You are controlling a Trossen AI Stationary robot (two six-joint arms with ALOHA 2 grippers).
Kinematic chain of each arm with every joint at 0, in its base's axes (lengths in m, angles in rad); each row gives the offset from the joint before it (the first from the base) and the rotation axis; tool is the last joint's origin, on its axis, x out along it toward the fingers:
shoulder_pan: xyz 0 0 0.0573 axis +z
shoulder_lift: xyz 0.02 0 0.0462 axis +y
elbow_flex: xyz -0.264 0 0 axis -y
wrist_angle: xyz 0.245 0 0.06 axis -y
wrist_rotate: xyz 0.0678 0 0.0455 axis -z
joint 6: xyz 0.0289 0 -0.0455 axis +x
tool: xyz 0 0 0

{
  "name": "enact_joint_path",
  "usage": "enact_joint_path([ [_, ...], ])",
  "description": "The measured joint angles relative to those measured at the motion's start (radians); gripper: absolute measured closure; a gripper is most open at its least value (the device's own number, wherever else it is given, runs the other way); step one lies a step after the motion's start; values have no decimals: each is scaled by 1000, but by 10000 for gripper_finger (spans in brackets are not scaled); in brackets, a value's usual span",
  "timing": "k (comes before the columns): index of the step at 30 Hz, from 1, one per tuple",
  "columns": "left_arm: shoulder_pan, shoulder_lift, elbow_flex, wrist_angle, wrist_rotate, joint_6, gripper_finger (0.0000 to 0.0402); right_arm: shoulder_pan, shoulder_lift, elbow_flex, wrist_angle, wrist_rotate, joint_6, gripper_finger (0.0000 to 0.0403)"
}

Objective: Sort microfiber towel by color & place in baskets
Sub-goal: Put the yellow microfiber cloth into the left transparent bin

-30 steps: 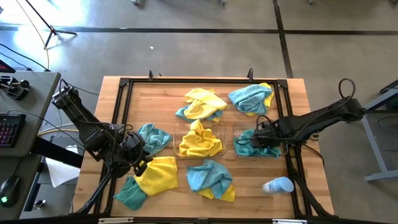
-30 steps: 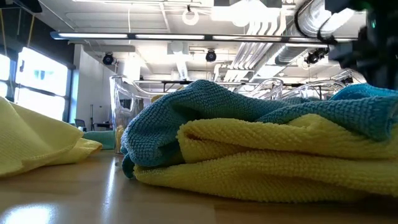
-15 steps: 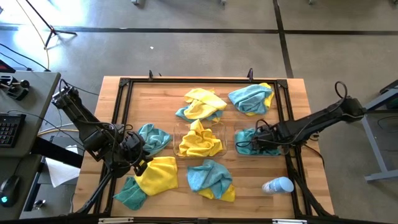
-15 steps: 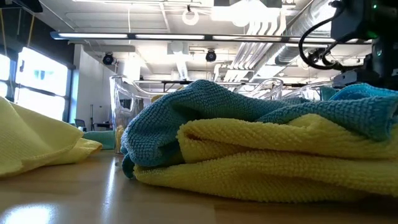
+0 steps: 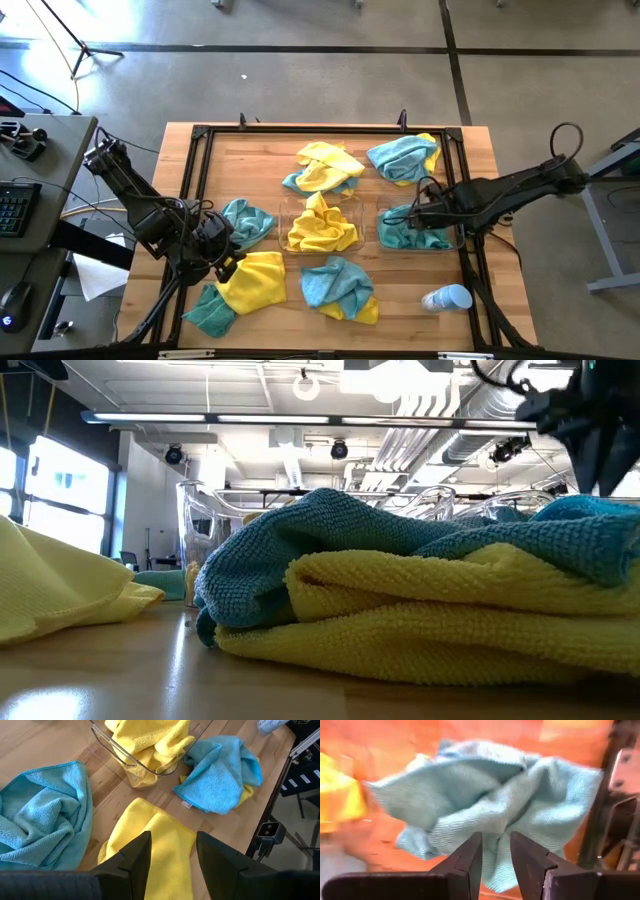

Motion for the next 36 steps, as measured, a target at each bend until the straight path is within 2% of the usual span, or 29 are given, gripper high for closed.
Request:
enact_joint_path([
  [4, 0, 0, 0, -1, 0, 13, 257, 0, 0, 108, -68, 95, -54, 309],
  [8, 1, 0, 0, -1, -2, 103, 257, 0, 0, 177, -61, 198, -158, 309],
  [14, 24, 0, 0, 0, -31, 232, 257, 0, 0, 202, 6, 258, -257, 309],
  [22, 93, -1, 0, 0, -31, 345, 257, -18, 34, 152, 272, 281, -383, 309],
  [28, 201, -43, 0, -1, -29, 499, 257, -62, 98, 149, 542, 379, -626, 309],
  [32, 303, -102, 0, -1, -29, 609, 257, -143, 147, 149, 744, 368, -837, 309],
  [36, 414, -172, 0, -1, -29, 720, 257, -264, 198, 150, 905, 254, -974, 309],
])
